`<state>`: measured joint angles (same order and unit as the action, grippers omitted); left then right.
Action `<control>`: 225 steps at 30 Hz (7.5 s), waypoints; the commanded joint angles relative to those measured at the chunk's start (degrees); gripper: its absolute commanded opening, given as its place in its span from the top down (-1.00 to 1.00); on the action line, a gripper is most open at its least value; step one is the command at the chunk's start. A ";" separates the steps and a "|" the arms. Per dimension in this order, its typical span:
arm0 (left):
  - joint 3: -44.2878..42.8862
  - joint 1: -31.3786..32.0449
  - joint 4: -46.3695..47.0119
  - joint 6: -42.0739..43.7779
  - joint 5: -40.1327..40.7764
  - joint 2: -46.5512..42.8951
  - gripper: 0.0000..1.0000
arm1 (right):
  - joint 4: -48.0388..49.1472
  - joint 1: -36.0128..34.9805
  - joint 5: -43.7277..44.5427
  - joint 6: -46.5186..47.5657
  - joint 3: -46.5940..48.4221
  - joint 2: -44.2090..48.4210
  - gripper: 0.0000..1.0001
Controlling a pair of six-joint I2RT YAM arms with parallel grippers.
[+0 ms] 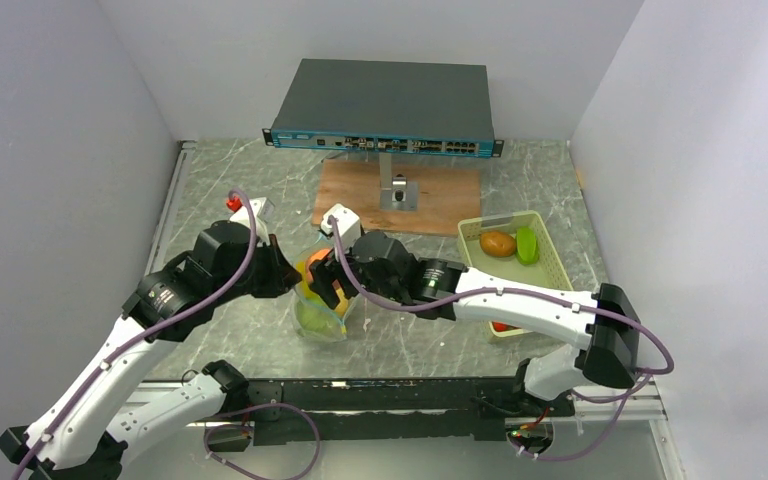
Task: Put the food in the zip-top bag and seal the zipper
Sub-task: Place the fake fruit in the zipper food storage bag, then pick up the fake fruit from the bin, then place the fake fruit in the zipper food storage bag, then pick up the fake fruit from the bin.
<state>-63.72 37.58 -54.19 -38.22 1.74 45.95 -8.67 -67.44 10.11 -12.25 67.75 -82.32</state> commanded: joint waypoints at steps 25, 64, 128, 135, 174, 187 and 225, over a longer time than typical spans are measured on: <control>1.29 0.16 1.25 -0.92 1.43 -2.42 1.00 | -6.77 -0.23 2.33 1.33 8.61 2.24 -0.78; 5.62 0.15 5.46 -1.93 -0.24 -2.10 1.00 | -32.48 45.44 7.50 -30.78 -27.62 31.69 -0.98; 4.82 0.17 4.64 -1.52 -1.91 -1.78 1.00 | 7.95 24.52 -26.86 -12.55 -12.98 30.03 1.00; 4.55 0.18 3.39 -1.68 0.69 -2.48 1.00 | 17.01 7.48 -29.15 -8.50 -7.78 22.90 1.00; 4.01 0.15 1.46 -1.62 2.10 -3.91 1.00 | -0.98 -4.60 -2.20 -3.81 -3.19 7.39 0.02; 5.53 0.21 3.21 -2.64 1.44 -5.16 1.00 | -5.15 -4.65 1.39 -2.96 -0.38 9.35 -0.53; 5.30 0.19 3.36 -1.77 0.57 -3.67 1.00 | -19.04 58.51 0.67 -39.54 -32.16 28.19 -0.84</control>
<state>-57.78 37.58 -52.97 -39.90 2.81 42.92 -27.62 -12.69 15.38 -45.06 37.50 -52.90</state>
